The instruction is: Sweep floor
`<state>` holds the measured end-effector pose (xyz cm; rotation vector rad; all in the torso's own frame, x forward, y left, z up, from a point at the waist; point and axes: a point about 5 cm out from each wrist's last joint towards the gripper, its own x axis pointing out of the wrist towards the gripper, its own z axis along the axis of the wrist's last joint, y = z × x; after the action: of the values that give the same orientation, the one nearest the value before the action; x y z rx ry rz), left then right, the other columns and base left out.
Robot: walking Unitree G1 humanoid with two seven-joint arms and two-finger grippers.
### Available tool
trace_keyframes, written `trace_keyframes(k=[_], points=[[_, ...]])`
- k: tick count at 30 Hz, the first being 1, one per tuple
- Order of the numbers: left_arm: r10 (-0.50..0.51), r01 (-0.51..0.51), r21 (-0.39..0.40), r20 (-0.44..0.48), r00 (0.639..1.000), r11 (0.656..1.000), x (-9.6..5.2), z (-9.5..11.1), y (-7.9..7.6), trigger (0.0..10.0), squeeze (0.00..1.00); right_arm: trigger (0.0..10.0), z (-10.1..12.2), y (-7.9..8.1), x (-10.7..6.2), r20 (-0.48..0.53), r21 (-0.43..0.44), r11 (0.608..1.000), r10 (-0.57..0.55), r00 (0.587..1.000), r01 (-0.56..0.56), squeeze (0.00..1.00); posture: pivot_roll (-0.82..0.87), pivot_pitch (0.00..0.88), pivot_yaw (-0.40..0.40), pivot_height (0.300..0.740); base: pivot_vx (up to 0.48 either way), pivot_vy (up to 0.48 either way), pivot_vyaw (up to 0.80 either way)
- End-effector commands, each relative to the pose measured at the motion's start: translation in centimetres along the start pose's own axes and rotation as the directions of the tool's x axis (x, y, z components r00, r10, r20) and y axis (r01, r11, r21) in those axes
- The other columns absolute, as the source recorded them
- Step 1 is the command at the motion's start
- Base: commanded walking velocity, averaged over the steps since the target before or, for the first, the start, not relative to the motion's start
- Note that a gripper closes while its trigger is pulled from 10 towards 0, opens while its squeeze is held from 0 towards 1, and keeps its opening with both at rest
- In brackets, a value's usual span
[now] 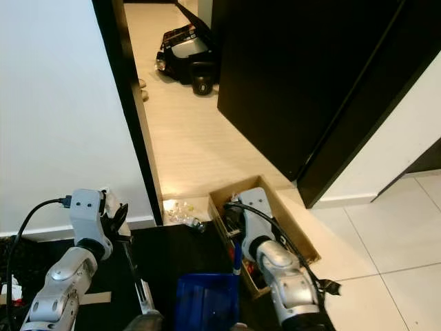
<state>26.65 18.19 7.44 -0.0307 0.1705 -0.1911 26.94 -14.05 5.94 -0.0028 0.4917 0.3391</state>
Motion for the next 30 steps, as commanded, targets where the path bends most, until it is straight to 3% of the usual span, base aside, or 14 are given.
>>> trace_keyframes(k=[1, 6, 7, 9, 10, 11, 13, 14, 15, 16, 19, 22, 27, 30], points=[[0.001, -0.001, 0.000, 0.013, 1.000, 1.000, 0.0, 0.3, -0.1, 10.0, 0.00, 10.0, -3.2, 0.9, -0.6, -0.177, 0.146, 0.988, 0.081, 0.981, -0.056, 0.00, 0.16, 0.129, -0.039, 0.740, 0.000, 0.000, 0.00], [0.014, -0.014, 0.001, 0.012, 1.000, 1.000, -0.1, 0.2, 0.1, 10.0, 0.00, 10.0, -2.7, 0.4, -0.7, -0.163, 0.092, 0.995, 0.047, 0.985, -0.033, 0.00, 0.17, 0.126, -0.044, 0.740, 0.000, 0.000, 0.00], [0.017, -0.017, 0.003, 0.011, 1.000, 1.000, -0.1, 0.2, 0.2, 10.0, 0.00, 10.0, -1.5, 0.5, -0.3, -0.077, 0.083, 0.996, 0.024, 0.997, -0.018, 0.00, 0.17, 0.126, -0.044, 0.740, 0.000, 0.000, 0.00], [0.019, -0.019, 0.005, 0.011, 1.000, 1.000, -0.1, 0.2, 0.2, 10.0, 0.00, 10.0, -0.6, 0.5, -0.1, -0.015, 0.081, 0.997, 0.008, 1.000, -0.007, 0.00, 0.17, 0.126, -0.044, 0.740, 0.000, 0.000, 0.00], [0.020, -0.021, 0.007, 0.012, 1.000, 1.000, -0.1, 0.2, 0.2, 10.0, 0.00, 10.0, 1.2, 0.6, 0.1, 0.099, 0.054, 0.999, -0.009, 0.995, 0.003, 0.00, 0.17, 0.121, -0.038, 0.740, 0.000, 0.000, 0.00], [0.020, -0.021, 0.007, 0.012, 1.000, 1.000, -0.1, 0.2, 0.2, 10.0, 0.00, 10.0, 1.2, 0.6, 0.1, 0.099, 0.054, 0.999, -0.009, 0.995, 0.003, 0.00, 0.17, 0.121, -0.038, 0.740, 0.000, 0.000, 0.00], [0.024, -0.024, 0.020, 0.018, 1.000, 0.999, -0.1, 0.5, 0.5, 10.0, 0.00, 10.0, 3.8, 0.7, -0.2, 0.266, 0.044, 0.999, -0.018, 0.964, 0.007, 0.00, 0.18, 0.121, -0.032, 0.740, 0.000, 0.000, 0.00], [0.024, -0.024, 0.020, 0.018, 1.000, 0.999, -0.1, 0.5, 0.5, 10.0, 0.00, 10.0, 3.8, 0.7, -0.2, 0.266, 0.044, 0.999, -0.018, 0.964, 0.007, 0.00, 0.18, 0.121, -0.032, 0.740, 0.000, 0.000, 0.00], [0.048, -0.051, 0.050, 0.046, 0.998, 0.997, 0.1, 1.5, 2.0, 10.0, 0.00, 10.0, 5.9, 0.3, -0.7, 0.400, 0.029, 0.999, -0.049, 0.915, 0.041, 0.00, 0.18, 0.121, -0.031, 0.740, 0.000, 0.000, 0.00], [0.048, -0.051, 0.050, 0.046, 0.998, 0.997, 0.1, 1.5, 2.0, 10.0, 0.00, 10.0, 5.9, 0.3, -0.7, 0.400, 0.029, 0.999, -0.049, 0.915, 0.041, 0.00, 0.18, 0.121, -0.031, 0.740, 0.000, 0.000, 0.00], [0.074, -0.079, 0.062, 0.075, 0.994, 0.995, 0.0, 3.5, 5.0, 10.0, 0.00, 10.0, 6.6, 0.0, -0.8, 0.466, 0.055, 0.998, -0.044, 0.883, 0.021, 0.00, 0.17, 0.127, -0.023, 0.740, 0.000, 0.000, 0.00], [0.049, -0.054, 0.068, 0.076, 0.996, 0.996, -0.2, 4.5, 6.2, 10.0, 0.00, 10.0, 6.4, -0.2, -0.4, 0.468, 0.091, 0.996, -0.048, 0.882, 0.006, 0.00, 0.18, 0.129, -0.018, 0.740, 0.000, 0.000, 0.00], [0.005, -0.012, 0.079, 0.082, 0.997, 0.997, -1.1, 6.3, 7.9, 10.0, 0.00, 10.0, 6.4, -0.6, 0.4, 0.473, 0.073, 0.996, -0.075, 0.878, 0.045, 0.00, 0.19, 0.131, -0.016, 0.740, 0.000, 0.000, 0.00], [0.105, -0.116, 0.085, 0.130, 0.986, 0.990, -1.2, 7.7, 9.1, 10.0, 0.00, 10.0, 6.5, -0.9, 1.0, 0.476, 0.128, 0.990, -0.113, 0.872, 0.058, 0.00, 0.20, 0.132, -0.019, 0.740, 0.000, 0.000, 0.00]])
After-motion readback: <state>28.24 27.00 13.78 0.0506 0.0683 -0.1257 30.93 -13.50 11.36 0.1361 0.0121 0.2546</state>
